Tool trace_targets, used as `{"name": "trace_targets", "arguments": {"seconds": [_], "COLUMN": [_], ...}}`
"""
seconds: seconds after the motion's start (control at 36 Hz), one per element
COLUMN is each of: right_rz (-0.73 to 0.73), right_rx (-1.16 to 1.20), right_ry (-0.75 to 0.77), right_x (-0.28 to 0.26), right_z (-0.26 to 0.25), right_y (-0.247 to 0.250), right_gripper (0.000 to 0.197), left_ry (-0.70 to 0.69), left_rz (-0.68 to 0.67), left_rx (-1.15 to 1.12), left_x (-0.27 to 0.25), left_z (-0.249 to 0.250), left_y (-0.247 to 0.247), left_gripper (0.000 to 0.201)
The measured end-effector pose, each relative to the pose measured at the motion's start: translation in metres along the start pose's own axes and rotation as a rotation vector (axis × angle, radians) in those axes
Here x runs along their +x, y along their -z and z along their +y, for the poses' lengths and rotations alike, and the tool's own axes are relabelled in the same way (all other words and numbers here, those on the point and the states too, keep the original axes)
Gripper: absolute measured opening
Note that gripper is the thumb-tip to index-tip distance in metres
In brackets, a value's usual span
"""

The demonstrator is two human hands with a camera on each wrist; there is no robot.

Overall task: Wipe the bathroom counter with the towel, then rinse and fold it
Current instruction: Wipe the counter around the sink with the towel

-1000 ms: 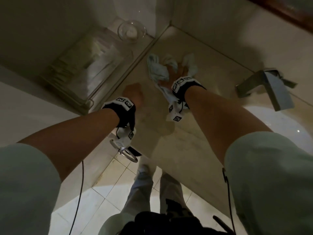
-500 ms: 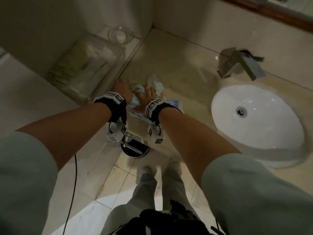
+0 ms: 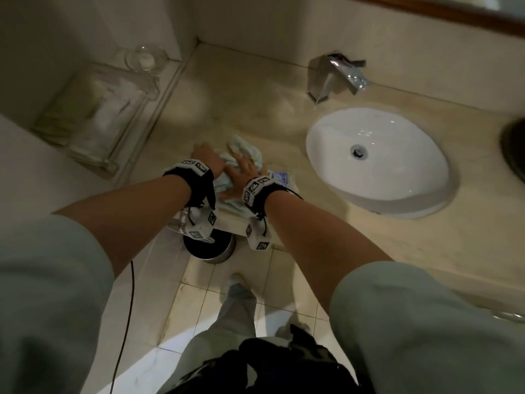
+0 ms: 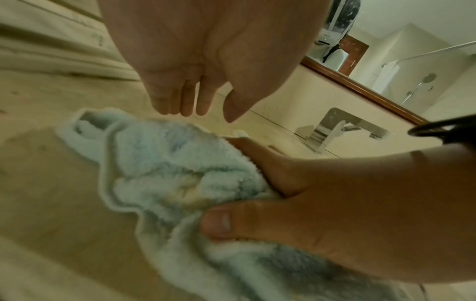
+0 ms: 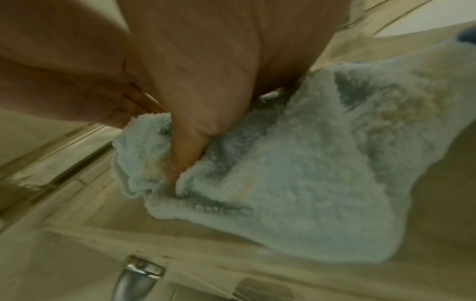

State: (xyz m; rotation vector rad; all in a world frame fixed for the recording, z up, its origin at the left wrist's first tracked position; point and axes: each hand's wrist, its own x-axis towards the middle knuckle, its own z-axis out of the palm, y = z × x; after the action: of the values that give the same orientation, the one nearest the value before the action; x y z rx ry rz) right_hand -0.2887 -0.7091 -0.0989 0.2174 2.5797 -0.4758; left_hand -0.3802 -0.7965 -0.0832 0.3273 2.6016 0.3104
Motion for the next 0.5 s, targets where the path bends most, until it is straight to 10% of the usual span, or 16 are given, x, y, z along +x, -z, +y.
{"name": "trace_targets", "arguments": {"seconds": [0.5], "right_rz": [0.318], "right_rx": [0.206], "right_ry": [-0.42], "right_x": [-0.243], "right_z": [0.238], "right_y": [-0.08], "right_gripper": [0.086], "left_ry": [-0.271], "left_rz": [-0.058], "left_rx": [-0.031], "left_x": [-0.151], "left_z": [0.169], "left_y": [-0.14], "left_gripper": [0.055]}}
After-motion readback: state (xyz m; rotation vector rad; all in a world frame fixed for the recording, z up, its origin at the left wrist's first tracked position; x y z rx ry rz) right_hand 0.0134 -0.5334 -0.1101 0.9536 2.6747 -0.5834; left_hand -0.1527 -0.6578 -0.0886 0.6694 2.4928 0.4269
